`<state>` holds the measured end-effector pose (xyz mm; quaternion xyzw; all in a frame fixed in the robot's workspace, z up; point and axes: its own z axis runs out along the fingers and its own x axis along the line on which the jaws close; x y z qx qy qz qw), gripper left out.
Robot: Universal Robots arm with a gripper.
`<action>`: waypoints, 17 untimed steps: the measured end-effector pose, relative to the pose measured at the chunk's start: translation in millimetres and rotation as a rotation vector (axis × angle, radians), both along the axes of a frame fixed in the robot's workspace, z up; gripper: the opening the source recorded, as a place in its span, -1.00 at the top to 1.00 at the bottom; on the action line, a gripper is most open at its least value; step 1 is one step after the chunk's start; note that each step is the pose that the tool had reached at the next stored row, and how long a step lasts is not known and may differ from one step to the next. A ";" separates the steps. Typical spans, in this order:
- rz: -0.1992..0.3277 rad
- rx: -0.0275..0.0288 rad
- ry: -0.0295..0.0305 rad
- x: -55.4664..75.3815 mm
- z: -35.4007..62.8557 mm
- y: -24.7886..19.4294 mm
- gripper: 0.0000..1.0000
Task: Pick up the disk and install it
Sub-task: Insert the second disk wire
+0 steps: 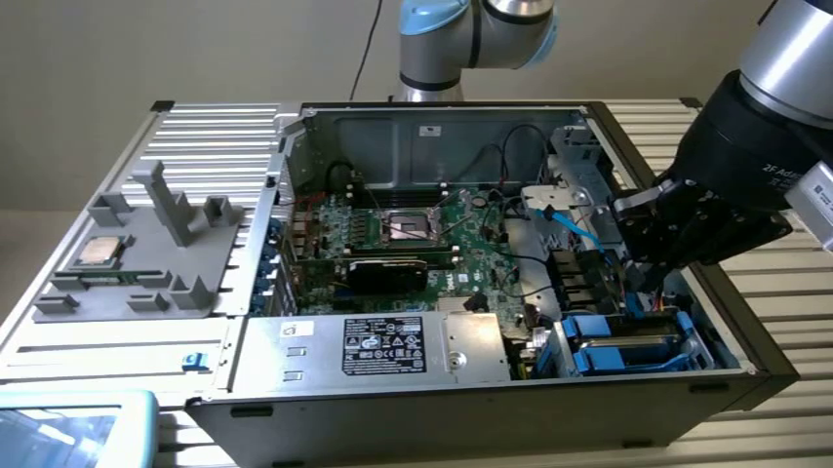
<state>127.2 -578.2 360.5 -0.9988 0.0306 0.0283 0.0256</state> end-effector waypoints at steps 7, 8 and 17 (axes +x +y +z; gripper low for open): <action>0.003 -0.0002 0.0003 0.0 -10.8 -6.8 0.79; 0.003 -0.0003 0.0009 -0.2 -12.3 -7.0 0.79; 0.011 0.0026 0.0025 -2.4 -17.0 -14.9 0.79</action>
